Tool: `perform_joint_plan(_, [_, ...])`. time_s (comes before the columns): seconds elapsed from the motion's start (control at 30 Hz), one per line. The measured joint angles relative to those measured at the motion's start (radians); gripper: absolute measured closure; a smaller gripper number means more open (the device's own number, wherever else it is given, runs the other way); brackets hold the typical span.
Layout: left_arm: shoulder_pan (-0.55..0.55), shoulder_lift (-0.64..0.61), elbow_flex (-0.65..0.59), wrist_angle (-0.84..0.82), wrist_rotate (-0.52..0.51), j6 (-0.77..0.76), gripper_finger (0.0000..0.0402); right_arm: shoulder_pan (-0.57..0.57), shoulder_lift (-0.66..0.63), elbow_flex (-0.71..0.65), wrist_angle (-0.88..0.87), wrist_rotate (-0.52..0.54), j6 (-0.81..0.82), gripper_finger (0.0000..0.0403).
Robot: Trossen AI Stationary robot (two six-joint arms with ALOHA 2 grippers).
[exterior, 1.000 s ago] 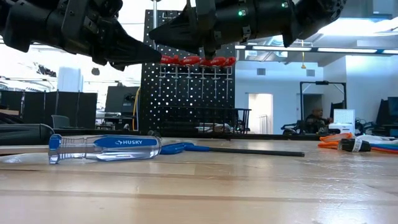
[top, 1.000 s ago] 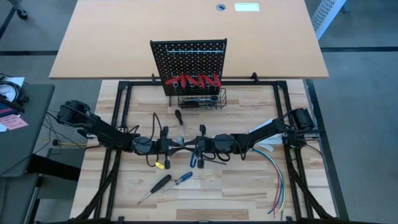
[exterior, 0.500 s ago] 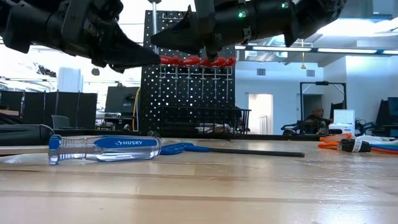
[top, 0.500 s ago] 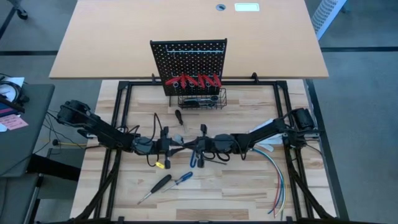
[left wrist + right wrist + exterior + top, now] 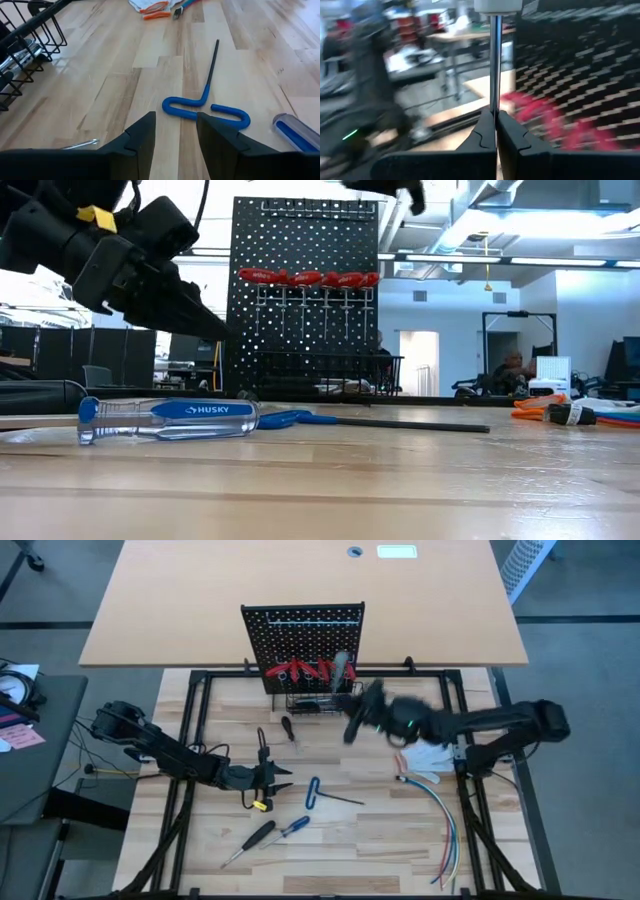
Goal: Hang tools onto peg board
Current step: Hang the gray screwdriver on the pegboard
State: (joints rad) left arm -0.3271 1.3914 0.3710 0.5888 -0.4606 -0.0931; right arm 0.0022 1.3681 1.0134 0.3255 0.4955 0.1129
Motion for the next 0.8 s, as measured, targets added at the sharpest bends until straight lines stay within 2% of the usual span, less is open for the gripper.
perform_joint_plan(0.13, [0.0, 0.0, 0.0, 0.006, 0.0, 0.001, 0.0263, -0.133, -0.067, 0.001, -0.053, -0.026, 0.011, 0.0403])
perform_joint_plan(0.23, [0.0, 0.0, 0.0, 0.006, 0.0, 0.009, 0.0263, -0.23, -0.07, 0.042, -0.122, -0.111, 0.043, 0.0403])
perform_joint_plan(0.33, [0.0, 0.0, 0.0, 0.007, 0.0, 0.013, 0.0263, -0.298, -0.055, 0.095, -0.167, -0.135, 0.041, 0.0403])
perform_joint_plan(0.53, [0.0, 0.0, 0.0, 0.005, 0.0, 0.015, 0.0263, -0.367, -0.036, 0.17, -0.231, -0.202, 0.038, 0.0403])
perform_joint_plan(0.8, [0.0, 0.0, 0.0, 0.005, 0.0, 0.016, 0.0263, -0.398, 0.061, 0.234, -0.274, -0.21, 0.009, 0.0403])
